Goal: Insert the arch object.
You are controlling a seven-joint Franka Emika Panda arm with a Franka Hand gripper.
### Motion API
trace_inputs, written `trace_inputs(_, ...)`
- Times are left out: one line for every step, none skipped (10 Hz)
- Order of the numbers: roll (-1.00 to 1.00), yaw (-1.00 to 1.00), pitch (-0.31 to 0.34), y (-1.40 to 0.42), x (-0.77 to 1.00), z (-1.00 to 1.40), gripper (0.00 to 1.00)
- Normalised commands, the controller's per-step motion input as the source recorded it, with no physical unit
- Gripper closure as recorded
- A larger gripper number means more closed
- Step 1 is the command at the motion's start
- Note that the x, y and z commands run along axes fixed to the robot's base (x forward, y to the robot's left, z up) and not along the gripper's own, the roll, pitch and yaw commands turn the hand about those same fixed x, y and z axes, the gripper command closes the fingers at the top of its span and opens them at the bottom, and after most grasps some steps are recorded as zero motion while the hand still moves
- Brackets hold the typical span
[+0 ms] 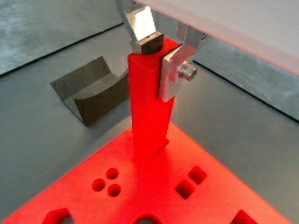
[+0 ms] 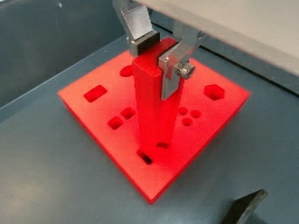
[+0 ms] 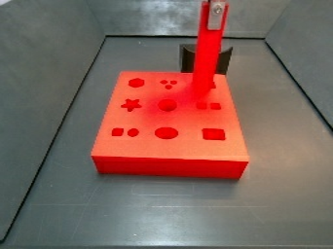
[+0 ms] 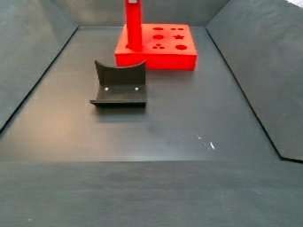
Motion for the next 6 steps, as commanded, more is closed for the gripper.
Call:
trace_inputs(0.02, -0.01, -0.026, -0.05, 0.2, -0.08, 1.0)
trace_inputs(0.03, -0.19, -0.011, 0.0, 0.14, -0.1, 1.0)
trace_inputs(0.0, -0.19, -0.001, 0.03, -0.02, -0.14, 1.0)
trace_inputs(0.0, -0.12, 0.0, 0.12, -0.24, -0.11, 1.0)
trace_inputs(0.0, -0.09, 0.0, 0.1, -0.23, -0.08, 1.0)
trace_inputs(0.0, -0.09, 0.0, 0.1, -0.17, -0.06, 1.0)
